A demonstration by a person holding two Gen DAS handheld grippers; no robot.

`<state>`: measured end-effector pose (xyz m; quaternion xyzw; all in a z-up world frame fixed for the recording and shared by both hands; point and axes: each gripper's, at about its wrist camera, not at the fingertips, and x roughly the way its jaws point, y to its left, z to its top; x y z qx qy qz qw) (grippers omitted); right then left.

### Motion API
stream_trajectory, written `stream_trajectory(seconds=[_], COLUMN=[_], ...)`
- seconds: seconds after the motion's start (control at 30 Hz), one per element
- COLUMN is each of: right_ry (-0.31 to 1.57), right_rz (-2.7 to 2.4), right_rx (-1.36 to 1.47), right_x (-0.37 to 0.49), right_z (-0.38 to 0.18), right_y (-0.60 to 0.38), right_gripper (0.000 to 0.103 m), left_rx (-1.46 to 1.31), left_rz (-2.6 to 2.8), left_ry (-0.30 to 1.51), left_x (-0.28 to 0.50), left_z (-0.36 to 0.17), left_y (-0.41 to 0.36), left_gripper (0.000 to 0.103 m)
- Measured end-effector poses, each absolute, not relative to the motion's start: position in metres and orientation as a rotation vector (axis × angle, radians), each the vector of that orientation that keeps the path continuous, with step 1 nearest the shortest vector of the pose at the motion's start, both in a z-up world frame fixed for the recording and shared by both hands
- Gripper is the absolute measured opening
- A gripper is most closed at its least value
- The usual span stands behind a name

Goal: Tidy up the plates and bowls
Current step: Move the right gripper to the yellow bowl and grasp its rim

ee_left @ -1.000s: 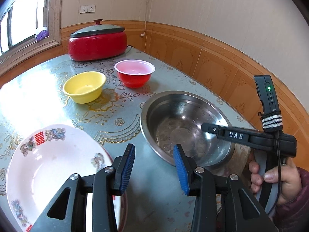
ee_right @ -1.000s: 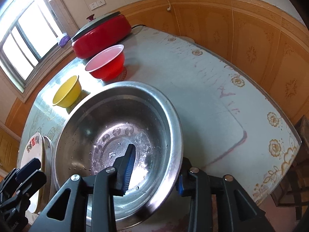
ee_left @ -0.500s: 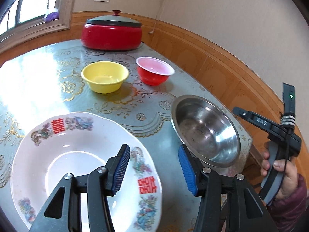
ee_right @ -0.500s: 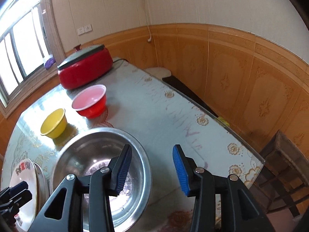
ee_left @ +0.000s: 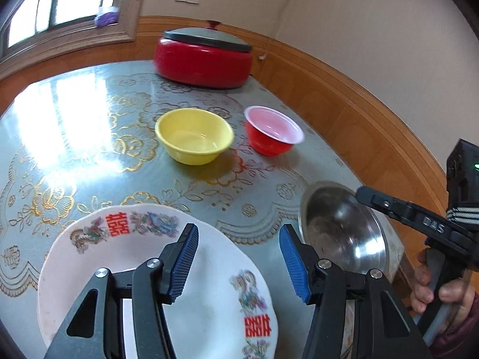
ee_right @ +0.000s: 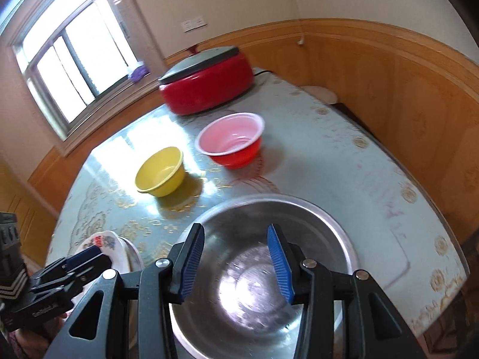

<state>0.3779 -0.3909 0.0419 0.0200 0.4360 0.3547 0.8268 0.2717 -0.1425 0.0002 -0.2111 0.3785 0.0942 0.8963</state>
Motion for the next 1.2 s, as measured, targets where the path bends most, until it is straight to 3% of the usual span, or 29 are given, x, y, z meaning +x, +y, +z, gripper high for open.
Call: stream_trajectory(seconds=[0.33,0.8,0.93,1.0,1.03,1.1,1.2], right_ry=[1.095,1.233,1.246,1.251,1.254,1.242,1.223], right_rz=[1.05,0.968,0.946,0.935,0.929,0.93,0.935], right_rx=[0.038,0.04,0.011,-0.027,-0.048,-0.065,-0.072], right_x=[0.429,0.48,0.484,0.485,0.485,0.483,0.481], right_z=[0.043,-0.01,-0.02,-0.026,-0.03,-0.03,-0.021], right_y=[-0.297,-0.208,-0.201,-0.194,-0.192,-0.191,-0.198], right_gripper=[0.044,0.04,0.035,0.026,0.013,0.013,0.012], left_rx=[-0.582,-0.643,-0.673,-0.681,-0.676,-0.657,-0.668], left_rz=[0.433,0.515,0.498,0.475,0.472,0.481,0.456], left_ry=[0.755,0.843,0.868,0.881,0.891,0.909,0.904], left_x=[0.31,0.379,0.395,0.401,0.404,0.407,0.402], left_z=[0.012,-0.012,-0.026,-0.031,-0.034,-0.038,-0.038], left_y=[-0.083,-0.02,-0.008,-0.005,-0.004,-0.005,-0.005], left_gripper=[0.055,0.05,0.043,0.033,0.03,0.017,0.015])
